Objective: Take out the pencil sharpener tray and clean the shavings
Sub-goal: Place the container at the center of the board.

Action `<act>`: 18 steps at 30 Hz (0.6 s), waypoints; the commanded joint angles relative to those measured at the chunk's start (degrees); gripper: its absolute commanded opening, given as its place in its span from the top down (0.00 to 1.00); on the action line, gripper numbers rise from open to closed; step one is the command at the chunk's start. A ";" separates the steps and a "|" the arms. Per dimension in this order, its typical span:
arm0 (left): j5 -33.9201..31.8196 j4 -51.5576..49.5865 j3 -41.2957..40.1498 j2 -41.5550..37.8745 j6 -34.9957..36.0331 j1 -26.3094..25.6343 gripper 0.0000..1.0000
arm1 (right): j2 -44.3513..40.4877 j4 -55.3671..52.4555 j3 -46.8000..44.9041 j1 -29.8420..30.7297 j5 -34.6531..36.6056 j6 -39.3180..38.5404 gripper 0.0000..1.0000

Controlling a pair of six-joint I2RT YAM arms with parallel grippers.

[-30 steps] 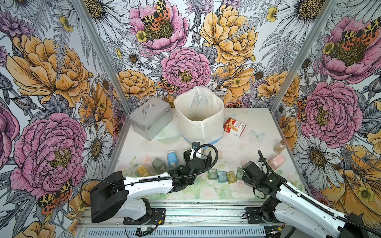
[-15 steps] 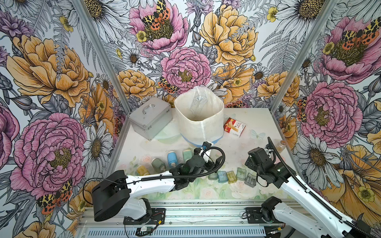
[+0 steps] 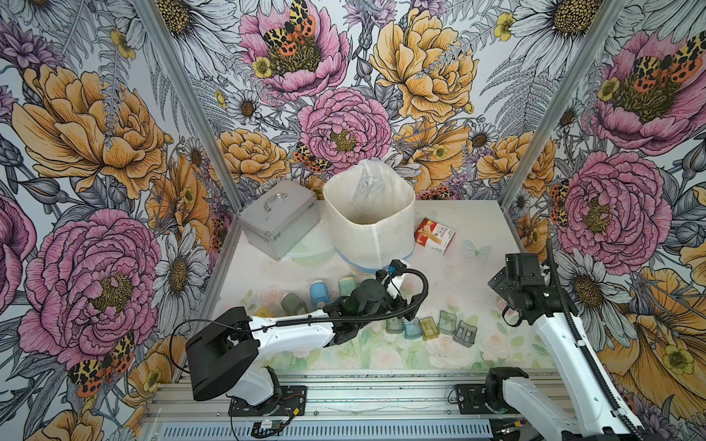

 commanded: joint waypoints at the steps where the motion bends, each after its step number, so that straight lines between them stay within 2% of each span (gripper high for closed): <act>1: 4.97 0.98 -0.47 -1.64 1.12 0.04 0.01 | 2.99 -0.23 2.16 -5.33 -8.24 -2.59 0.01; 4: 3.36 0.27 -2.22 -3.98 1.61 0.13 0.01 | 4.81 0.63 2.49 -10.31 -12.90 -3.89 0.01; 10: 1.47 -2.41 -5.31 -8.24 1.42 0.87 0.01 | 5.03 1.77 1.69 -16.21 -15.62 -4.80 0.00; 18: 1.97 -4.28 -5.71 -9.37 0.32 1.36 0.01 | 11.10 3.74 2.19 -20.28 -17.94 -6.85 0.00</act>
